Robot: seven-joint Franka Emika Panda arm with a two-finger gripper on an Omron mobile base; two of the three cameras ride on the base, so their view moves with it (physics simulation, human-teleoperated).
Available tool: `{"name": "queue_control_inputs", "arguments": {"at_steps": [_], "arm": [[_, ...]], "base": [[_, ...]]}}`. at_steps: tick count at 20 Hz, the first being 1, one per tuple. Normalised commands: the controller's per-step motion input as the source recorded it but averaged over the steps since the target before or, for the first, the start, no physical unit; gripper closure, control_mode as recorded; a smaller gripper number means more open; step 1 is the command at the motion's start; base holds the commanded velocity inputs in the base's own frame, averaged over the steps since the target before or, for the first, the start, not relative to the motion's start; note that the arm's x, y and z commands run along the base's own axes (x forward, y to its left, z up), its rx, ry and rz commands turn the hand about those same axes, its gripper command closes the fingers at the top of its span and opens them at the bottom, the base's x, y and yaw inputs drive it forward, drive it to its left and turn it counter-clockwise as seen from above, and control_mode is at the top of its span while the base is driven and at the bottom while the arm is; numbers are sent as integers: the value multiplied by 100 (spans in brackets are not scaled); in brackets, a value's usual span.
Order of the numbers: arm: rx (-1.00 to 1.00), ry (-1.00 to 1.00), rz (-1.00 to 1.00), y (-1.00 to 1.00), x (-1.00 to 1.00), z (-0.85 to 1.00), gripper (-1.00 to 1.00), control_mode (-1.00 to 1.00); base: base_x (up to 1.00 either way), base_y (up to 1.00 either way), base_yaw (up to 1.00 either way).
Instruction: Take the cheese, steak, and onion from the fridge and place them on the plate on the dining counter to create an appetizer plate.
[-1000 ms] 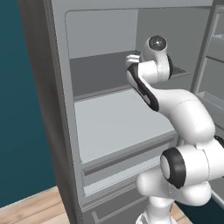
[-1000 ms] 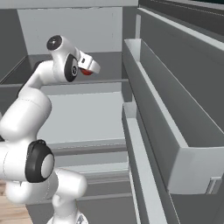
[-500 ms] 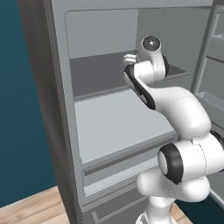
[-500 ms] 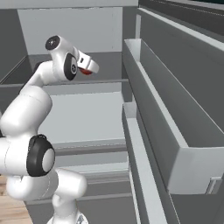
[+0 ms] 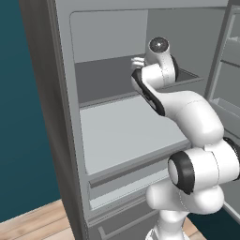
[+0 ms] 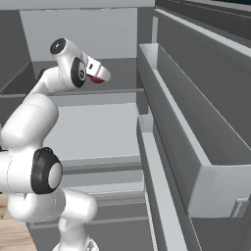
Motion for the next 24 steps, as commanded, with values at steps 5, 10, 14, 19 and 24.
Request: {"name": "queue_control_inputs", "arguments": {"at_steps": [5,10,14,19,24], "arm": [[0,-1,0,-1,-25,-6,100,-100],[0,-10,11,4,-98,0,100,-100],[0,-2,20,0,-100,0,100,-100],[0,0,36,-6,-99,0,100,-100],[-1,-1,41,1,-87,0,100,-100]], "base": [[0,0,0],[0,0,0],[0,0,0],[0,0,0],[0,0,0]]}}
